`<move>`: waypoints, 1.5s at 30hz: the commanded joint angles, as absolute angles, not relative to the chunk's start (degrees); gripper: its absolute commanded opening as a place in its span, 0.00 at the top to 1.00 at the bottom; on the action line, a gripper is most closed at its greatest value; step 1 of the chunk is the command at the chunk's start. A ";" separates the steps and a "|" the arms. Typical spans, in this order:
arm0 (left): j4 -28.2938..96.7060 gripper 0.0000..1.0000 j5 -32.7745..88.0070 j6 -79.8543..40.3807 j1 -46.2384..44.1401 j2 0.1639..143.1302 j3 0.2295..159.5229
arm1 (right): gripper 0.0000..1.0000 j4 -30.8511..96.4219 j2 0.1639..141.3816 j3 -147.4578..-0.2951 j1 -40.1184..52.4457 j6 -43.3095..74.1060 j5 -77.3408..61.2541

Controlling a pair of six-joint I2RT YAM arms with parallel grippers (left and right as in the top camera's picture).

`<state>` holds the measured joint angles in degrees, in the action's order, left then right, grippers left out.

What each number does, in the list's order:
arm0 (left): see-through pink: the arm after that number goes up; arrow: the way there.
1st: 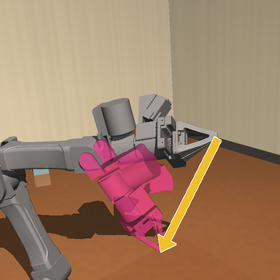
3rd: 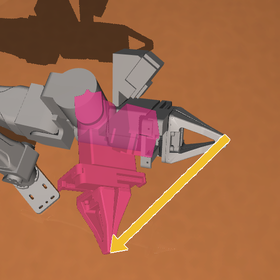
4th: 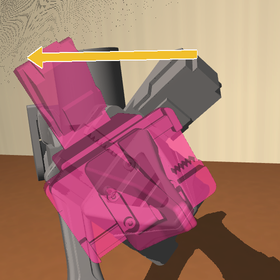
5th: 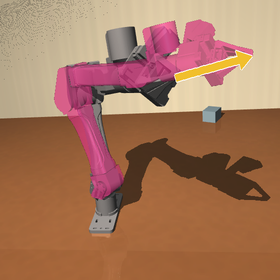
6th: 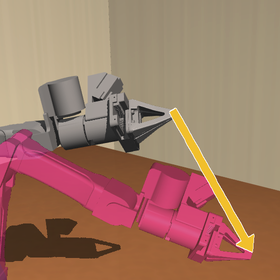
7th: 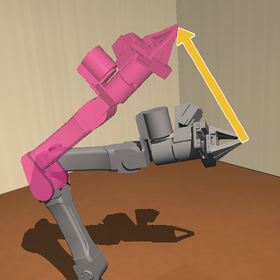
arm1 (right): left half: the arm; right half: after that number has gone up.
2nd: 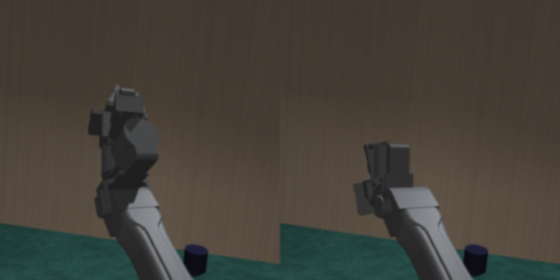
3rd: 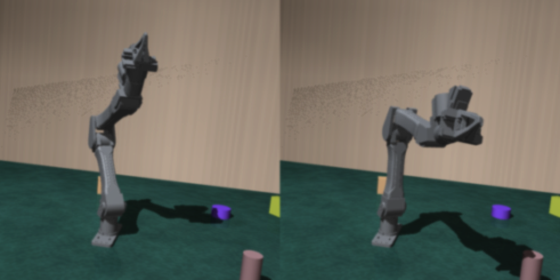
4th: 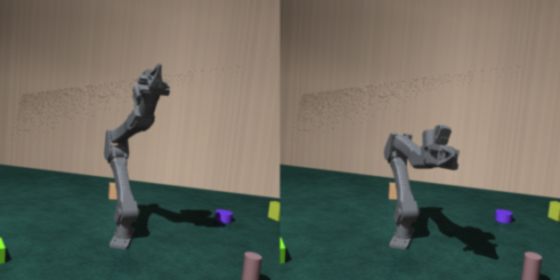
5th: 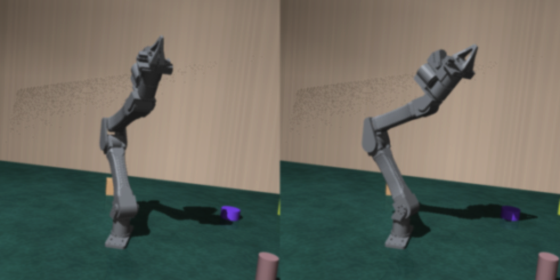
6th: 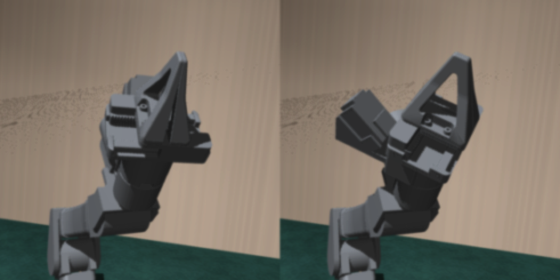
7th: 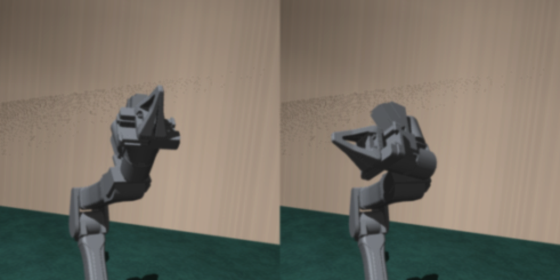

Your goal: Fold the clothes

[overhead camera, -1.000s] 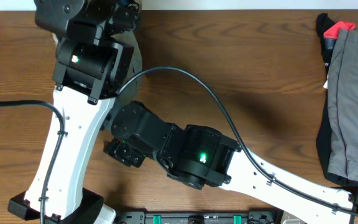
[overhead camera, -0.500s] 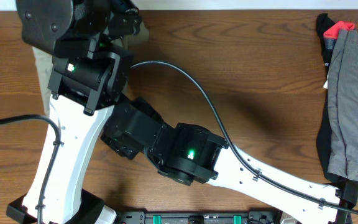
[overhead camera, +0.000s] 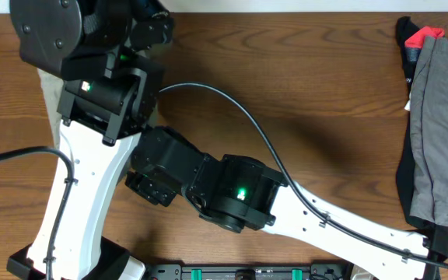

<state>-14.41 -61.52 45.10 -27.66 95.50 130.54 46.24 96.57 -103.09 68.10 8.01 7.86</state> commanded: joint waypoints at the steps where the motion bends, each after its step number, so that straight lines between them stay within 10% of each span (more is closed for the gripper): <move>1: -15.35 0.94 -60.71 46.06 -26.30 94.63 132.29 | 0.28 47.05 93.73 -103.28 67.94 6.52 6.87; 45: -15.62 0.94 -59.86 46.70 -26.50 94.63 132.29 | 0.21 39.77 90.08 -103.26 66.41 22.98 -3.11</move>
